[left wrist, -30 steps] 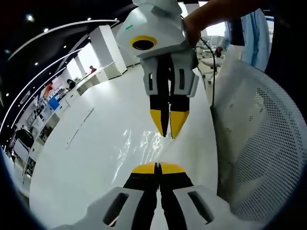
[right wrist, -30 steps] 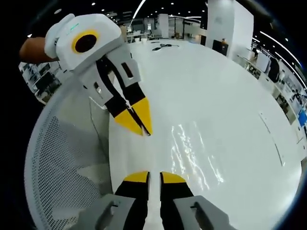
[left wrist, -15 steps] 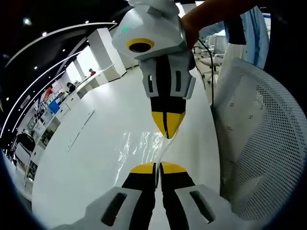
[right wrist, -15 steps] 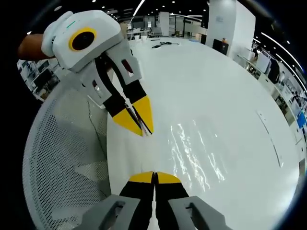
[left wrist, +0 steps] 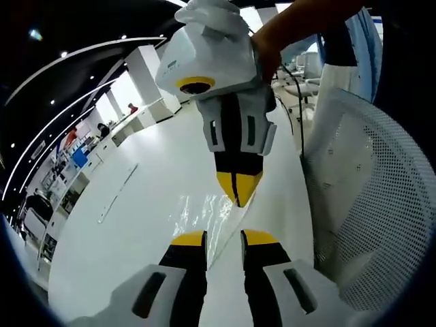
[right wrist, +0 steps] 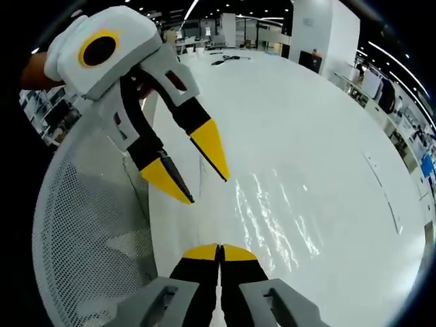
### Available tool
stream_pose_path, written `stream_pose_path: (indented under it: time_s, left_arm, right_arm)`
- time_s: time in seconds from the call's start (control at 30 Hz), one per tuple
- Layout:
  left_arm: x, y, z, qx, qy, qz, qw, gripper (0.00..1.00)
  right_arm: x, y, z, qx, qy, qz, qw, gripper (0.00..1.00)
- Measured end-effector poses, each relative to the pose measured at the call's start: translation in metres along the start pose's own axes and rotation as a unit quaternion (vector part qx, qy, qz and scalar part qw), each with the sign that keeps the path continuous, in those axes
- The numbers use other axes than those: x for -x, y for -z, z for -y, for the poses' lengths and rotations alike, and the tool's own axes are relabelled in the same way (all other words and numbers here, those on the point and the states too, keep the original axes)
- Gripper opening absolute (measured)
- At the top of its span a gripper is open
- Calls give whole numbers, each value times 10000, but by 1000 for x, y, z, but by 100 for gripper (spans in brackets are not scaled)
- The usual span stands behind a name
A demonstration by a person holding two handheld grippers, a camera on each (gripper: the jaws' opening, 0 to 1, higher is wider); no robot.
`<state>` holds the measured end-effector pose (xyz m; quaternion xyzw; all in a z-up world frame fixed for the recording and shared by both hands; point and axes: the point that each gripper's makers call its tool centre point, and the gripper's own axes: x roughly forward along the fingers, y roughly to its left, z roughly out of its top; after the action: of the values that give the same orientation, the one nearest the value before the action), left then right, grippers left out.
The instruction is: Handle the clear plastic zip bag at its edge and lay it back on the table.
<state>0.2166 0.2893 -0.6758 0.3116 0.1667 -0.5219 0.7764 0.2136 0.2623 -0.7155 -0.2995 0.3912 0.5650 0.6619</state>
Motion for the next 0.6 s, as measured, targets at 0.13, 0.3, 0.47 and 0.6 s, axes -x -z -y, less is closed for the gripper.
stream_pose_path:
  time_s: [0.13,0.3,0.47,0.6]
  left_arm:
    - [0,-3,2,-19,34,65,10000,16]
    - [0,-4,7,-117,148,96,9998,13]
    - [-1,-5,9,-184,183,96,9996,10]
    - [-3,-5,11,-264,204,53,9994,10]
  right_arm:
    - [-1,-1,3,1,3,-1,10000,0]
    - [-1,-4,5,37,9,-6,10000,0]
    - [1,-7,7,62,18,6,10000,0]
    - [1,-10,8,101,24,53,9999,0]
